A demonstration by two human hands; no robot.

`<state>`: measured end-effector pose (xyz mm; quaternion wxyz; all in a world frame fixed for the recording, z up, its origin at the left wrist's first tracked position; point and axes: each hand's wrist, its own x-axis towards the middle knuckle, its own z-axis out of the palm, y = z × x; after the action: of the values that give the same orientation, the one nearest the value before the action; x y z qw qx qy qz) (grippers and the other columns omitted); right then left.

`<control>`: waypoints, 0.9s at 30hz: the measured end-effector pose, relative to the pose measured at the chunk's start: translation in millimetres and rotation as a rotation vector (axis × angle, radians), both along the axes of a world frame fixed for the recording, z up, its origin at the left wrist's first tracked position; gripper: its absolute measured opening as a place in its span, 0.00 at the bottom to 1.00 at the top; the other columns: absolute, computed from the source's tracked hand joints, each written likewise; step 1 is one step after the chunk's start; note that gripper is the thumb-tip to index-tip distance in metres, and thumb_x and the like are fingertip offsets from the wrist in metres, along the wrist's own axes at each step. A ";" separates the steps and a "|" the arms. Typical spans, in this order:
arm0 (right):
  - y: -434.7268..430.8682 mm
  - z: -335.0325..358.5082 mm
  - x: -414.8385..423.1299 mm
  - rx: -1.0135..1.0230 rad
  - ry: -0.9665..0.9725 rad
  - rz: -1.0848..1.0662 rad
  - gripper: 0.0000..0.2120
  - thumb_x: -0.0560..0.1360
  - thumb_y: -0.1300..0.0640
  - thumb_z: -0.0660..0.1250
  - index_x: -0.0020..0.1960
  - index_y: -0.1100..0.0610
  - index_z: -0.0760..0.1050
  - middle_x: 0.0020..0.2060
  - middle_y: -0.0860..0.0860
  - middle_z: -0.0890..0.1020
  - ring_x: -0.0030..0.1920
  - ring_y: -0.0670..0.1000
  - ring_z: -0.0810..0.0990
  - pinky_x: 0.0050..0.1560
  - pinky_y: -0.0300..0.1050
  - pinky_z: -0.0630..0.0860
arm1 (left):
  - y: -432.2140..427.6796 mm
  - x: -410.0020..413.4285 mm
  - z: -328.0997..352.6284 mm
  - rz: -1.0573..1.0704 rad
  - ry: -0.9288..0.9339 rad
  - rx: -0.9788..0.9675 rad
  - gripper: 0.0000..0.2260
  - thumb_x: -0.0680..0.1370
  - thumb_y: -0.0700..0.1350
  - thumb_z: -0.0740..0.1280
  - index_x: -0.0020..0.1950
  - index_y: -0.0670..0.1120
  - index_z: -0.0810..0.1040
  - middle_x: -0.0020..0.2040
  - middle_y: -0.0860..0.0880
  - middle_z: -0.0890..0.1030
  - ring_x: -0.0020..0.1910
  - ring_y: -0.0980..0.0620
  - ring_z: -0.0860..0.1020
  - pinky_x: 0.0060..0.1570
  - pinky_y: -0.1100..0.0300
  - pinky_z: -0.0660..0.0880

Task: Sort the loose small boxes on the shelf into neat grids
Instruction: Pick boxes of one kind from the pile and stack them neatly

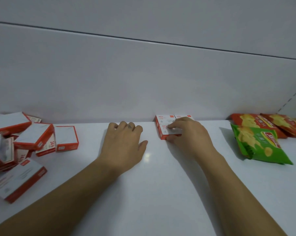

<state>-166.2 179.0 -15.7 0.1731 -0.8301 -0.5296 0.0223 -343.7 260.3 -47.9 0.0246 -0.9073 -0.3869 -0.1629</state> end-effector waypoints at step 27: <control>6.9 46.3 -89.4 0.019 -0.092 0.367 0.36 0.72 0.41 0.69 0.76 0.45 0.58 0.74 0.46 0.63 0.73 0.50 0.60 0.71 0.47 0.57 | -17.7 -105.4 59.4 0.115 0.026 0.026 0.25 0.75 0.64 0.58 0.69 0.54 0.66 0.66 0.52 0.72 0.64 0.50 0.68 0.62 0.52 0.63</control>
<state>-255.6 185.9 30.7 0.1494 -0.7180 -0.6798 0.0106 -449.1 242.6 11.5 0.0505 -0.8854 -0.4357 -0.1541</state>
